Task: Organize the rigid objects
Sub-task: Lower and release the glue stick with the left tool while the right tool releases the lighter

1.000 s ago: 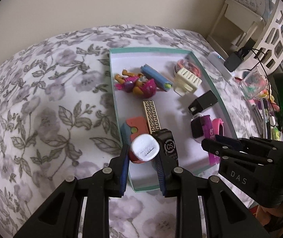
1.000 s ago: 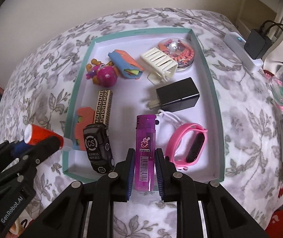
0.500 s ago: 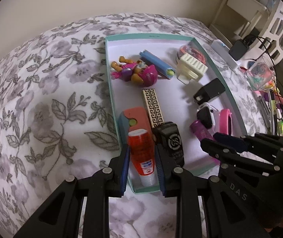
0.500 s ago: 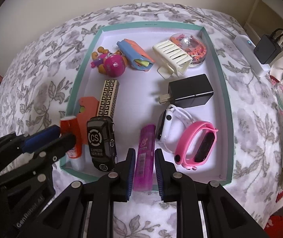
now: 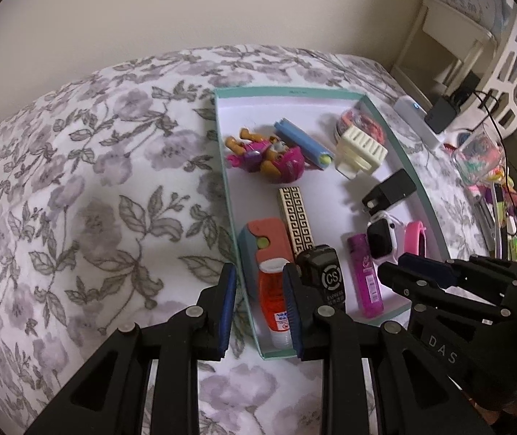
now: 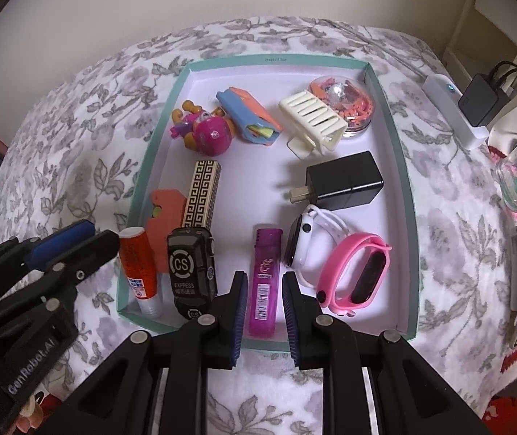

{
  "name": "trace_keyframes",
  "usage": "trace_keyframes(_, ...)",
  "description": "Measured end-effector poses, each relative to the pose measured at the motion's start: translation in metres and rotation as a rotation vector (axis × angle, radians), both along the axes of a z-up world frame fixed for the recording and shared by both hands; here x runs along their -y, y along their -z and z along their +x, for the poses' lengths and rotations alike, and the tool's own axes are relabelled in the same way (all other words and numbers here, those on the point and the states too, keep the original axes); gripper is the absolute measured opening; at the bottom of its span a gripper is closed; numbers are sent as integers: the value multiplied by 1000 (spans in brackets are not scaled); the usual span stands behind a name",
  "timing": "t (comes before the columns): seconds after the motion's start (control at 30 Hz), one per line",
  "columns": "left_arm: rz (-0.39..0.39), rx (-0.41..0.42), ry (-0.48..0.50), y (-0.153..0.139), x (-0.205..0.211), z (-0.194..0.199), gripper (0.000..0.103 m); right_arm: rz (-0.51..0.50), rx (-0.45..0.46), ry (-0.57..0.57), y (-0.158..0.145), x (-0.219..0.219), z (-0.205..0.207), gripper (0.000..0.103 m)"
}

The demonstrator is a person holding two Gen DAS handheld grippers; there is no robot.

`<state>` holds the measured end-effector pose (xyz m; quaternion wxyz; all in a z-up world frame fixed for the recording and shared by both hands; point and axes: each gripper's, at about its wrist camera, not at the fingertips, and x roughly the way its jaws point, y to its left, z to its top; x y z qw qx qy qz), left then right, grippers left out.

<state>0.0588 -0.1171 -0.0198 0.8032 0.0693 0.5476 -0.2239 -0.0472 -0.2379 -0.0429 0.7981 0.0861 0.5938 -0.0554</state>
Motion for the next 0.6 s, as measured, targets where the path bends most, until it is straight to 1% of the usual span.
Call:
trace_keyframes(0.03,-1,3,-15,-1,-2,1,29,-2,2,0,0,0,0,22)
trace_keyframes(0.1,1,7,-37,-1,-6,3,36,-8,5,4,-1,0,0,22)
trace_keyframes(0.13,4,8,-55,0,-10,6,42,-8,5,6,0,0,0,22)
trace_keyframes(0.2,17,8,-89,2,-16,9,47,-5,2,7,1,0,0,23)
trace_keyframes(0.27,25,6,-114,4,-21,11,50,-7,-1,6,2,1,0,24)
trace_keyframes(0.33,41,1,-142,9,-27,14,51,-14,-3,9,4,1,1,32)
trace_keyframes(0.37,48,-2,-151,11,-29,16,57,-16,-4,11,5,0,1,40)
trace_keyframes(0.4,57,-5,-163,13,-32,17,62,-18,-3,13,5,1,1,43)
trace_keyframes(0.43,60,-5,-173,14,-35,18,67,-19,-2,13,5,1,1,43)
trace_keyframes(0.47,64,-5,-183,15,-37,18,69,-21,-1,13,5,1,1,43)
trace_keyframes(0.5,66,-4,-190,16,-39,19,69,-24,2,14,5,1,1,45)
trace_keyframes(0.53,69,-2,-202,16,-42,20,72,-26,3,15,5,2,1,48)
trace_keyframes(0.57,71,0,-208,17,-43,20,77,-29,5,17,5,2,1,55)
trace_keyframes(0.6,76,4,-215,18,-45,20,80,-30,7,18,5,2,1,59)
